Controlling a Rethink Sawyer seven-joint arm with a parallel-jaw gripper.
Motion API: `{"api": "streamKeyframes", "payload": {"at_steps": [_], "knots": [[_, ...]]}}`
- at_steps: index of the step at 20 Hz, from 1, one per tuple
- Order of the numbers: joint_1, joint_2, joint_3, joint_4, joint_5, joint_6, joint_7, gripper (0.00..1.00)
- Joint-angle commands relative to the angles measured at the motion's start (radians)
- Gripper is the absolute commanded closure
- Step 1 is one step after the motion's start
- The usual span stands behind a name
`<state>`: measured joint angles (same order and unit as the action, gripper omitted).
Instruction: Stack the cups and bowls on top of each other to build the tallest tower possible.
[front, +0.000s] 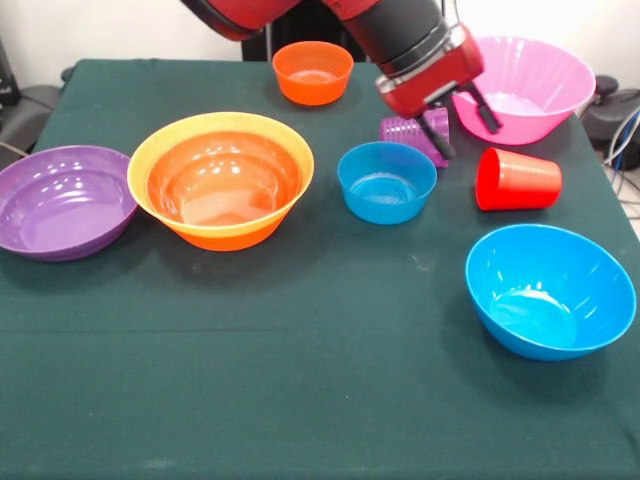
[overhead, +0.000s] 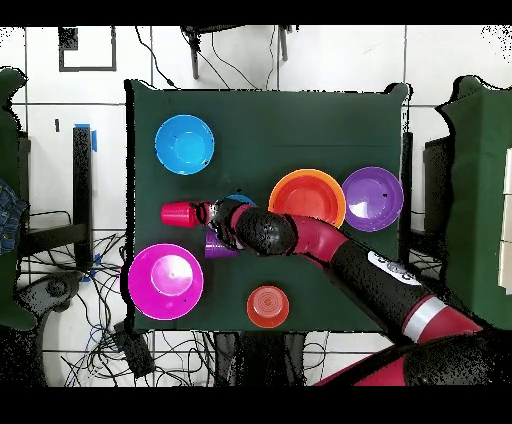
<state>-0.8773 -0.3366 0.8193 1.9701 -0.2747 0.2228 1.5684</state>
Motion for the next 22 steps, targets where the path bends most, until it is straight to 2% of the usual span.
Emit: {"api": "streamKeyframes", "payload": {"at_steps": [1, 4, 9, 13, 17, 22], "knots": [[0.003, 0.019, 0.079, 0.017, -0.033, -0.033, 0.063, 0.00], [0.003, 0.029, 0.081, 0.011, -0.042, -0.050, 0.066, 0.00], [0.032, 0.087, 0.021, -0.059, -0.083, -0.074, 0.038, 0.00], [0.045, 0.123, 0.002, -0.096, -0.103, -0.087, 0.027, 0.00], [0.079, 0.085, -0.043, -0.112, -0.101, -0.075, 0.053, 0.00], [0.077, 0.089, -0.040, -0.113, -0.101, -0.069, 0.054, 0.00]]}}
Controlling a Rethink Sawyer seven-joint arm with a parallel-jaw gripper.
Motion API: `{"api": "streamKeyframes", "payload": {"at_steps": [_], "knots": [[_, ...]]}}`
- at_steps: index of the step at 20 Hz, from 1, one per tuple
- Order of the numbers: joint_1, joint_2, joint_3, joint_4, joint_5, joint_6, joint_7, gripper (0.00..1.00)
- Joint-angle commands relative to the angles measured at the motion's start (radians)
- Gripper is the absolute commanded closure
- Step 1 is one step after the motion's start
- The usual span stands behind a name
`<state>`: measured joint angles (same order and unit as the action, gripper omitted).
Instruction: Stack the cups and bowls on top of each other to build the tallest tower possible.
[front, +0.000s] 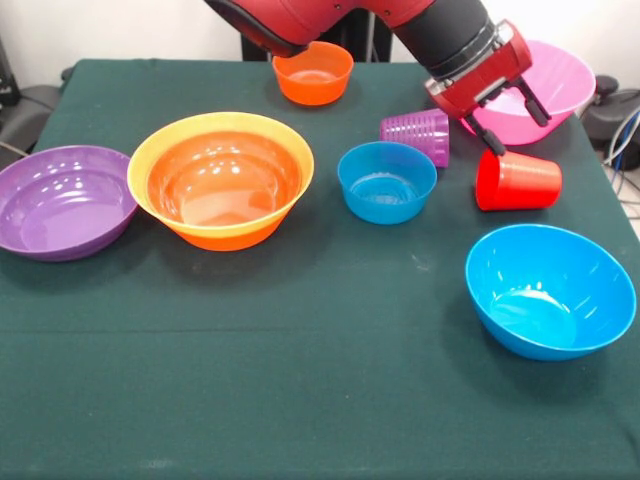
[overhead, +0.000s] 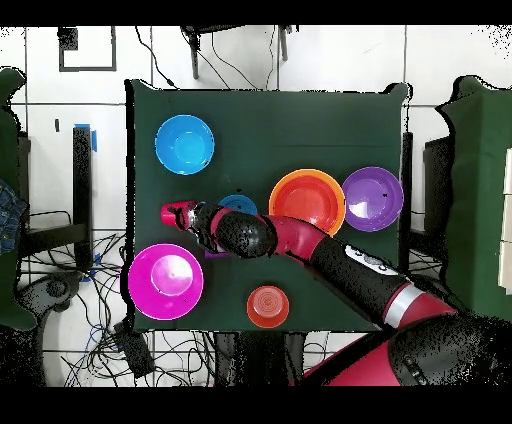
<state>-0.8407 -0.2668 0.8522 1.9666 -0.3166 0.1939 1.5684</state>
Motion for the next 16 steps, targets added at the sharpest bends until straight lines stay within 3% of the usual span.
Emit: {"api": "streamKeyframes", "payload": {"at_steps": [1, 7, 16], "knots": [[0.043, 0.018, -0.078, -0.112, -0.058, -0.036, 0.057, 0.00], [0.083, -0.024, -0.146, -0.125, -0.047, -0.026, 0.090, 0.00], [0.082, -0.044, -0.170, -0.101, -0.038, -0.016, 0.091, 0.00]]}}
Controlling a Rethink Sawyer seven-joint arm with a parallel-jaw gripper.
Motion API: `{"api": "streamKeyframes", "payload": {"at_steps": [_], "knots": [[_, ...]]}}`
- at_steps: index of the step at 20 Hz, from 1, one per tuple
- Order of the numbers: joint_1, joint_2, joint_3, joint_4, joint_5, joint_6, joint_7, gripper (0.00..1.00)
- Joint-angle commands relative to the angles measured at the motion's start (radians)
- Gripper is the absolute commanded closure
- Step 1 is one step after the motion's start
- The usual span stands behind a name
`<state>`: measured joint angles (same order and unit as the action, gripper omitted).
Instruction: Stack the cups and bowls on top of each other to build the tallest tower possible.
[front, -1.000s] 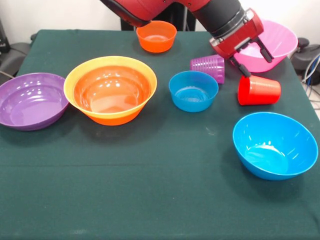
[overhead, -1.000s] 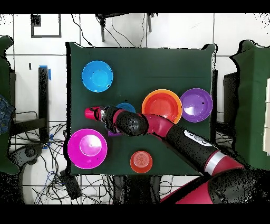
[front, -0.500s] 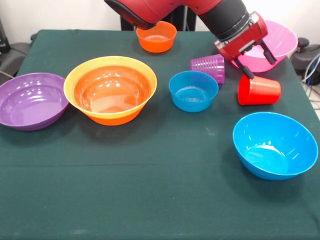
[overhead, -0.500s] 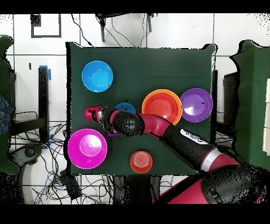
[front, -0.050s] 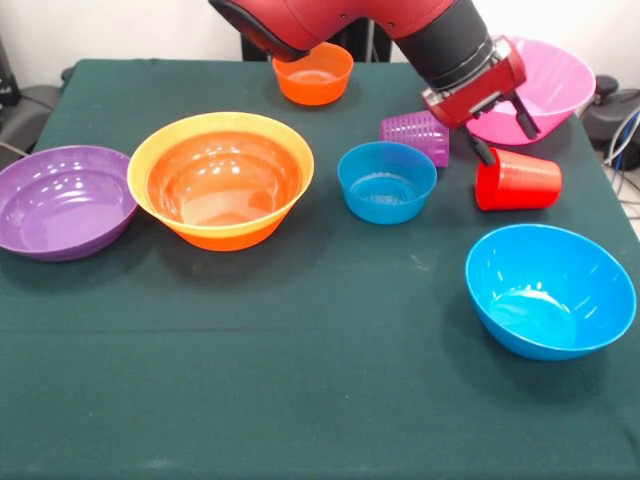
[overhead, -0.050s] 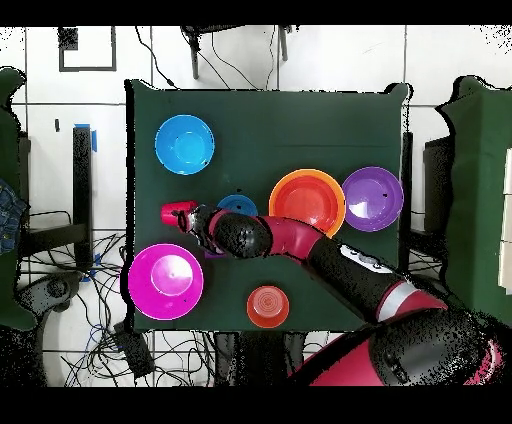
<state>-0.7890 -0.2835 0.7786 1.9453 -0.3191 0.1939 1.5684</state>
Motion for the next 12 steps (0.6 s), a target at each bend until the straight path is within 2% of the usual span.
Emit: {"api": "streamKeyframes", "payload": {"at_steps": [1, 8, 12], "knots": [[0.031, -0.031, -0.102, -0.078, -0.034, -0.012, 0.092, 0.00], [0.011, -0.010, -0.079, -0.081, -0.023, 0.002, 0.075, 0.00], [-0.014, 0.047, -0.034, -0.094, -0.038, -0.014, 0.042, 0.00]]}}
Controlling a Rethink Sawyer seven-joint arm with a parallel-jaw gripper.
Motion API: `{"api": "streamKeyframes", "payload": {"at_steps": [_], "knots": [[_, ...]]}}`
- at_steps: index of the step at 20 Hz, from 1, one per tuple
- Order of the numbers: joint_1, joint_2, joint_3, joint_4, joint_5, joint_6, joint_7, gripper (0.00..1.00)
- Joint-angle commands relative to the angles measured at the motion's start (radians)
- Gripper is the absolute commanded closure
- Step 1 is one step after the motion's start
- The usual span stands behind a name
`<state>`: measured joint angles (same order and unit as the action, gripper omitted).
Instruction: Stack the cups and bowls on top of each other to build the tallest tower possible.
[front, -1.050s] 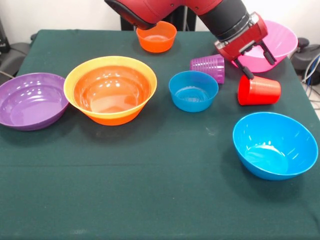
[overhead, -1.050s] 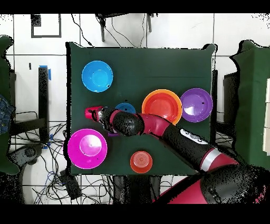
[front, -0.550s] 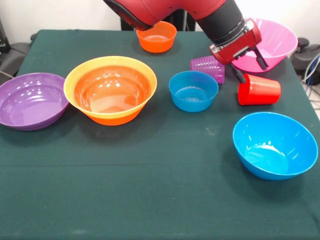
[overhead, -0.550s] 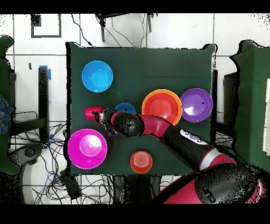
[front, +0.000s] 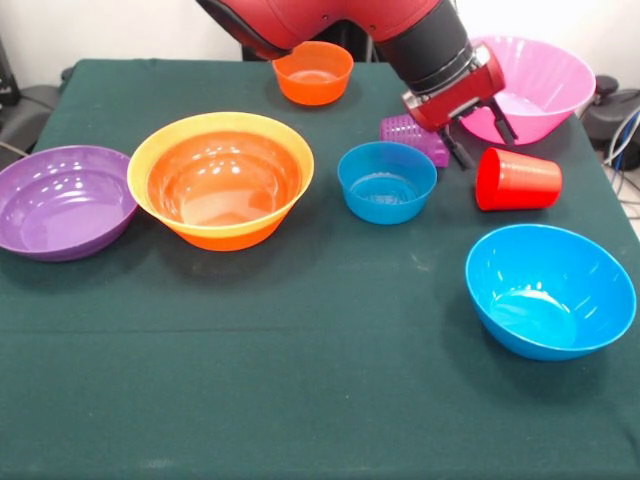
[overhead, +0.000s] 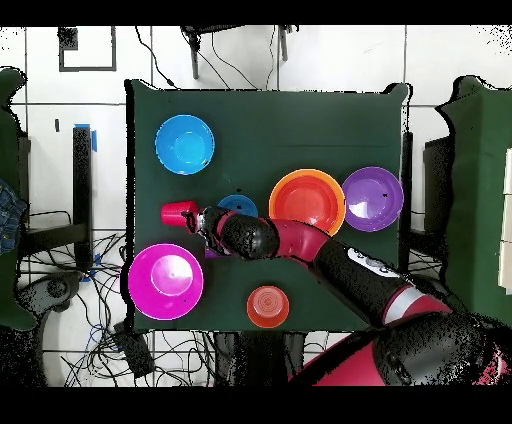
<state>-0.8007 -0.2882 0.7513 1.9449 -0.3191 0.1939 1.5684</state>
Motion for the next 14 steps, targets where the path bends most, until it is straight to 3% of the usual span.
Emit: {"api": "streamKeyframes", "payload": {"at_steps": [1, 8, 14], "knots": [[-0.019, 0.094, 0.013, -0.107, -0.048, -0.021, 0.022, 0.00], [-0.057, 0.235, 0.059, -0.166, -0.066, -0.002, -0.038, 0.00], [-0.067, 0.272, 0.072, -0.187, -0.084, 0.016, -0.051, 0.00]]}}
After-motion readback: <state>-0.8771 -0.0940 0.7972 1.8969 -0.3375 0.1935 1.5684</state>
